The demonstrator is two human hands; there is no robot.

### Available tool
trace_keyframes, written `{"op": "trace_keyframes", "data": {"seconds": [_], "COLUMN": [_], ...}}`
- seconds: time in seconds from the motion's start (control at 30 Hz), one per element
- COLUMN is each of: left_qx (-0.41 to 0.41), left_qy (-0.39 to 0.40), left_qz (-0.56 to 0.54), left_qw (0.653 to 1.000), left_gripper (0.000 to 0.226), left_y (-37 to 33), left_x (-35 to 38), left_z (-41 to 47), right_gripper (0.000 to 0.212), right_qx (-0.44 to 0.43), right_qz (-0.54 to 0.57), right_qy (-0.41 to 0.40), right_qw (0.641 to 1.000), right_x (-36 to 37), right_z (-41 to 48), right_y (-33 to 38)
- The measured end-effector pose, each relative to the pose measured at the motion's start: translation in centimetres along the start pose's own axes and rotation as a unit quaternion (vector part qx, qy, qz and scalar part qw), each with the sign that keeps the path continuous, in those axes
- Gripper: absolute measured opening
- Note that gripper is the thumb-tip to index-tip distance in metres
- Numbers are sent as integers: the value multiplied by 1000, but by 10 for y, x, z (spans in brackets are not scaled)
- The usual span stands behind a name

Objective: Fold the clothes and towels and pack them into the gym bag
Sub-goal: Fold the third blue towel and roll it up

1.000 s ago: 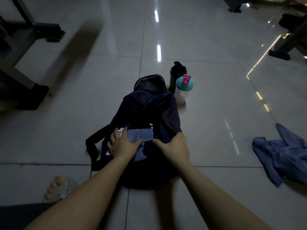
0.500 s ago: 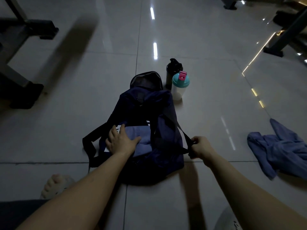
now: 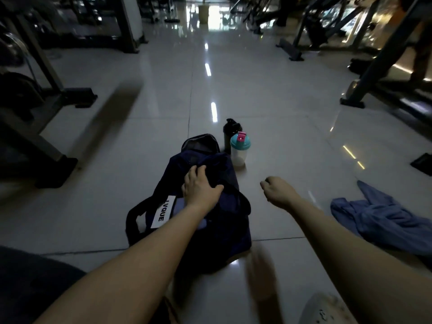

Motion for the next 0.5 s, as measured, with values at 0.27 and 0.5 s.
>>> {"op": "trace_keyframes", "data": {"seconds": [0.27, 0.5], "left_qx": [153, 254], "left_qy": [97, 208], "left_qz": [-8, 108], "left_qw": [983, 938], "left_gripper": [64, 57], "left_y": [-163, -254], "left_x": [69, 185], "left_z": [10, 10], "right_gripper": [48, 19], "right_qx": [63, 214], "right_qz": [68, -8], "right_qy": [-49, -29], "right_qw": [995, 976], "right_x": [-84, -89], "right_z": [-55, -92], "right_y": [-67, -232]}}
Point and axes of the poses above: each hand's wrist, its own z-axis towards the middle knuckle, its own x-axis out of the palm, y = z × x, the point moved 7 cm from there along z, towards the middle knuckle, and after that the axes turned 13 degrees about y, right-handed, at the moved point
